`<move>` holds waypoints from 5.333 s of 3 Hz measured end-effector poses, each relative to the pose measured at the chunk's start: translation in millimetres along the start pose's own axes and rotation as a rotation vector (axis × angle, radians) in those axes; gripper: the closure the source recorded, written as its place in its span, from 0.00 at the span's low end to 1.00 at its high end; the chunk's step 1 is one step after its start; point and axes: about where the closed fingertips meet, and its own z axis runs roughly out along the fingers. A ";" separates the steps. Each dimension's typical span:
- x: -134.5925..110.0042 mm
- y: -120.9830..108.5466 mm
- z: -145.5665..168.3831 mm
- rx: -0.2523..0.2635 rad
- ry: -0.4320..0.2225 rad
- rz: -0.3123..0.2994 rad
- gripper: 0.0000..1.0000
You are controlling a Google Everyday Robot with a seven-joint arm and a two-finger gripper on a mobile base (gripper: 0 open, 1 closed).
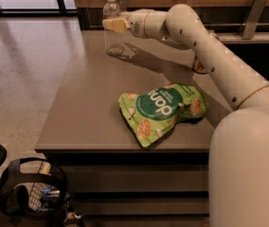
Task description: Knock water bottle over
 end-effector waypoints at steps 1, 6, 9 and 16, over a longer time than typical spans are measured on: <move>0.8 2.2 2.6 -0.004 0.001 0.001 0.62; -16.5 17.6 -24.3 0.028 0.176 -0.102 1.00; -29.8 12.5 -76.5 0.110 0.436 -0.214 1.00; 108.4 33.7 -42.3 -0.252 0.970 -0.255 1.00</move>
Offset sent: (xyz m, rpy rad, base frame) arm -0.0002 0.0030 -0.0010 0.0003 0.0014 0.0038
